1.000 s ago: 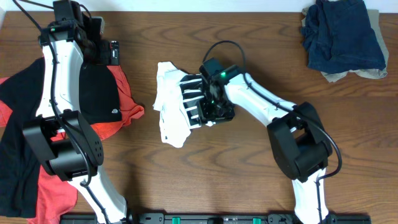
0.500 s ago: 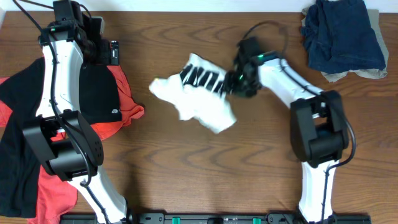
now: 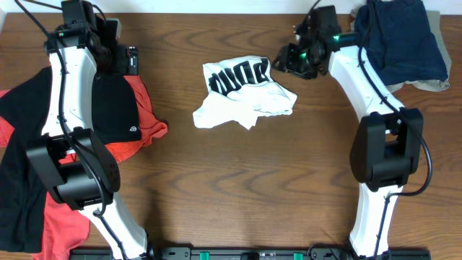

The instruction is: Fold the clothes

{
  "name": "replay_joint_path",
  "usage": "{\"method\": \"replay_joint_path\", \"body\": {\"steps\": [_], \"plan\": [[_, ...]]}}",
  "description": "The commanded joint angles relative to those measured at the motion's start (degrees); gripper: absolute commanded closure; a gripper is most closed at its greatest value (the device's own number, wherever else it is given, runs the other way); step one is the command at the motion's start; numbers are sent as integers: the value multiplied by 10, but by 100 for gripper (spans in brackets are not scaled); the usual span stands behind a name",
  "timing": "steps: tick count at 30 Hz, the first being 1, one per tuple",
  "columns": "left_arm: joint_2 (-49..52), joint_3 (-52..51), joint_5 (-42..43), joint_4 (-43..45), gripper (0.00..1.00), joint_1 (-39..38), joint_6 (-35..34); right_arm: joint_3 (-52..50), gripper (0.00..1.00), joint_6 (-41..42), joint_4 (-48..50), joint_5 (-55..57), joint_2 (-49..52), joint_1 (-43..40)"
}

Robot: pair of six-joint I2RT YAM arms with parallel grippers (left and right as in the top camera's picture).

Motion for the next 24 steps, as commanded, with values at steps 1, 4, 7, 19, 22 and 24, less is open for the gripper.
{"method": "replay_joint_path", "body": {"steps": [1, 4, 7, 19, 22, 24], "plan": [[-2, -1, -1, -2, 1, 1, -5, 22, 30, 24, -34, 8, -34, 47], [-2, -1, -1, -2, 1, 1, -6, 10, 1, 123, -64, -3, -32, 81], [-2, -1, -1, -5, 1, 1, -5, -19, 1, 196, -59, 9, -32, 106], [-2, -1, -1, -12, 1, 1, -5, -144, 2, 430, 33, 173, -32, 164], [-2, -1, -1, -12, 1, 1, -5, -187, 5, 436, 102, 179, -31, 166], [-2, -1, -1, -12, 1, 1, -5, -214, 10, 441, 140, 179, -31, 166]]}}
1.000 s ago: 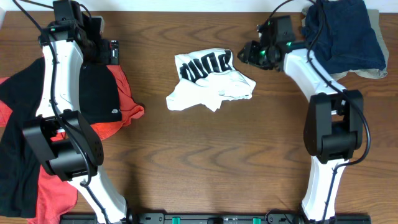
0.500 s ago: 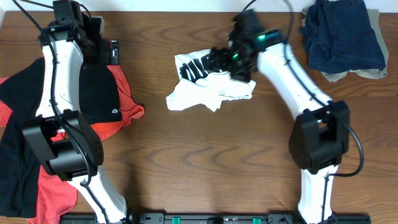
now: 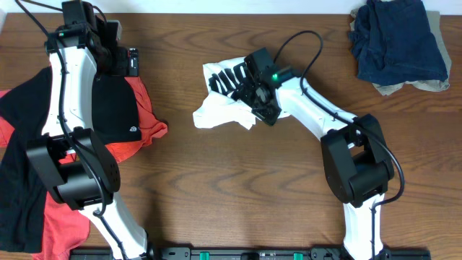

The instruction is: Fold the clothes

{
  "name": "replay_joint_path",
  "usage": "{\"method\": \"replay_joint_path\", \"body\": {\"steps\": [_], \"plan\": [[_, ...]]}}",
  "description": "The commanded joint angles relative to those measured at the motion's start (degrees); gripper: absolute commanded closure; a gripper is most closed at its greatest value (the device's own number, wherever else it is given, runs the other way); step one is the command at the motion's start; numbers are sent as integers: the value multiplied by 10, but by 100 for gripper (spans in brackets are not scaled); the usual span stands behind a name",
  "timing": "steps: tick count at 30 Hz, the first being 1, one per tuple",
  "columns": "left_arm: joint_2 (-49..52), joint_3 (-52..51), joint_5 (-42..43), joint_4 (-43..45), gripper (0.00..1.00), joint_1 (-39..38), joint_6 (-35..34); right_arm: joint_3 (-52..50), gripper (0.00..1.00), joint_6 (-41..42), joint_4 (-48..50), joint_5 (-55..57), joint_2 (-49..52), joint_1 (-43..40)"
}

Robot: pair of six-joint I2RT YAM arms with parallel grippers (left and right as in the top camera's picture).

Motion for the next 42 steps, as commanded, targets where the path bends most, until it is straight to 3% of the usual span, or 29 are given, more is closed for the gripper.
{"method": "replay_joint_path", "body": {"steps": [1, 6, 10, 13, 15, 22, 32, 42], "plan": [[-2, -1, -1, -2, 1, 1, -5, -43, 13, 32, 38, 26, -11, 4], [-2, -1, -1, -2, 1, 1, -5, -67, 38, 7, 75, 52, -11, 3], [-2, -1, -1, -2, 1, 1, -5, -67, 60, -96, 121, 87, -11, 0], [-2, -1, -1, -2, 1, 1, -6, -66, 91, -172, 156, 90, -11, -10], [-2, -1, -1, -2, 1, 1, -5, -64, 99, -202, 163, 85, -11, -24], [-2, -1, -1, -2, 1, 1, -5, -62, 99, -327, 158, -45, -40, -99], [-2, -1, -1, -2, 1, 1, -5, -61, 99, -341, 193, -242, -163, -223], [-2, -1, -1, -1, 1, 1, -5, -61, 99, -380, 240, -259, -261, -315]]}}
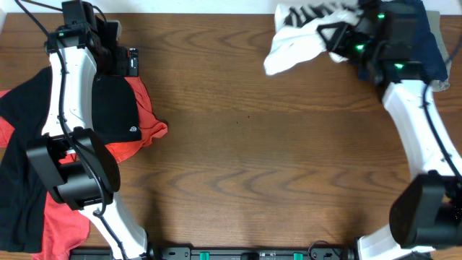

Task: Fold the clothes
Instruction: 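Carry the white bundle to the top-right clothes stack and place it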

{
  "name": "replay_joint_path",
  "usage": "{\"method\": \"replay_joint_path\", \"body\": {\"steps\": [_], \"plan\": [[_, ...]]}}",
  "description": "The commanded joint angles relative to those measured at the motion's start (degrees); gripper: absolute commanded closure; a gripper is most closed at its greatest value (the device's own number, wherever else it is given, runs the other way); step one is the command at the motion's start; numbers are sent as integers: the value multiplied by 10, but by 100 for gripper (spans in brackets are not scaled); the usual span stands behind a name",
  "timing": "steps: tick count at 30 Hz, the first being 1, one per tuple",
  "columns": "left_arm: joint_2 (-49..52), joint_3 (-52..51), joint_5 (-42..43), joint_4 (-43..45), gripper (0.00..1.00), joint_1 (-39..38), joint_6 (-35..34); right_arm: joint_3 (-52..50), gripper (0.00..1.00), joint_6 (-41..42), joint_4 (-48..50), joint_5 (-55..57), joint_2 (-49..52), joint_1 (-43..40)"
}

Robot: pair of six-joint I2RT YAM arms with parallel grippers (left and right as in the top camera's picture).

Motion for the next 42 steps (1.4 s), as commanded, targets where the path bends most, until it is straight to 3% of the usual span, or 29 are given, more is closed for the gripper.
{"method": "replay_joint_path", "body": {"steps": [1, 13, 19, 24, 30, 35, 40, 42], "plan": [[-2, -1, -1, -1, 1, 1, -5, 5, 99, -46, 14, -19, -20, -32], [-2, -1, -1, -1, 1, 1, -6, 5, 99, -99, 124, 44, -17, -153], [-2, -1, -1, 1, 1, 1, -21, 9, 99, -59, 244, 4, 23, -201], [-2, -1, -1, 2, 1, 0, -21, 61, 99, -28, 281, -58, 101, -234], [-2, -1, -1, 2, 1, 0, -21, 174, 99, -24, 260, -160, 233, -260], [-2, -1, -1, 3, 1, 0, -21, 199, 99, -32, 226, -204, 295, -277], [-2, -1, -1, 5, 1, 0, -21, 199, 97, -117, 96, -177, 311, -285], [-2, -1, -1, 5, 1, 0, -21, 199, 71, -159, 39, -147, 309, -289]]}}
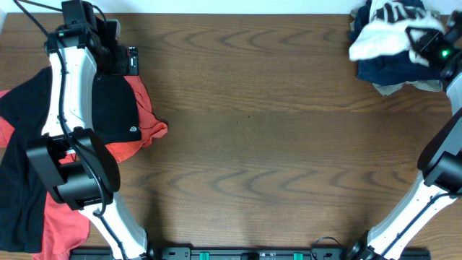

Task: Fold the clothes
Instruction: 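Carry the white bundle to the top-right clothes stack and place it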

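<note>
A white garment with black stripes [377, 37] lies bunched at the far right corner, on top of a navy pile [395, 69]. My right gripper [419, 40] is at the garment's right edge, its fingertips buried in the cloth and apparently shut on it. A black garment [108, 108] and red cloth [148, 128] are spread at the left side. My left gripper [124, 61] hangs over the upper edge of the black garment. Its jaws are too dark to read.
Bare wooden table [253, 144] stretches between the two heaps. A tan piece [426, 85] pokes out under the navy pile. More red and black cloth [29, 195] spills off the left edge. Both arm bases stand at the near edge.
The right gripper has gone further right with the white garment, from the far middle-right of the table to over the navy pile in the corner. The left arm is unchanged.
The white garment first lay crumpled at the table's middle, with the right gripper just to its right. Then the right gripper was down on it. Later it hung from the gripper near the far right, and now it rests on the navy pile.
</note>
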{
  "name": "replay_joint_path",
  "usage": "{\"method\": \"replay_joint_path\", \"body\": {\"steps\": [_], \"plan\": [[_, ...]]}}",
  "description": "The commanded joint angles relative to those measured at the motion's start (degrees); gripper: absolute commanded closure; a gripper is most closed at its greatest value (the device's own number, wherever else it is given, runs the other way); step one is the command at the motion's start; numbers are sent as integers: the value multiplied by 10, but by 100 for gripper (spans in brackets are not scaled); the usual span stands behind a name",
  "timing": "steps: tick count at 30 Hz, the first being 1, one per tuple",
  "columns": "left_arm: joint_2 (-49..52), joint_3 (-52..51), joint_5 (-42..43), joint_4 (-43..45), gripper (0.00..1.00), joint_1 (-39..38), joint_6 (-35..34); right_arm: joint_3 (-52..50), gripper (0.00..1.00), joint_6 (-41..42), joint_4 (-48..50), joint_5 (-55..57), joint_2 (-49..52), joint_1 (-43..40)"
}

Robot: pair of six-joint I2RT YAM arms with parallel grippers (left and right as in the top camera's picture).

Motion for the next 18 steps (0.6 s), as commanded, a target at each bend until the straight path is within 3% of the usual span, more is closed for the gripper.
{"method": "replay_joint_path", "body": {"steps": [1, 5, 11, 12, 18], "plan": [[-2, -1, -1, 0, 1, 0, -6, 18, 61, -94, -51, 26, -4, -10], [-2, -1, -1, 0, 1, 0, -6, 18, 32, -108, -111, 47, -11, -30], [-2, -1, -1, 0, 1, 0, -6, 18, 11, -146, -183, 71, -81, -57], [-2, -1, -1, 0, 1, 0, -6, 18, 1, -163, -195, 71, -101, -57], [-2, -1, -1, 0, 1, 0, -6, 18, 1, -220, -227, 137, -203, -28]]}}
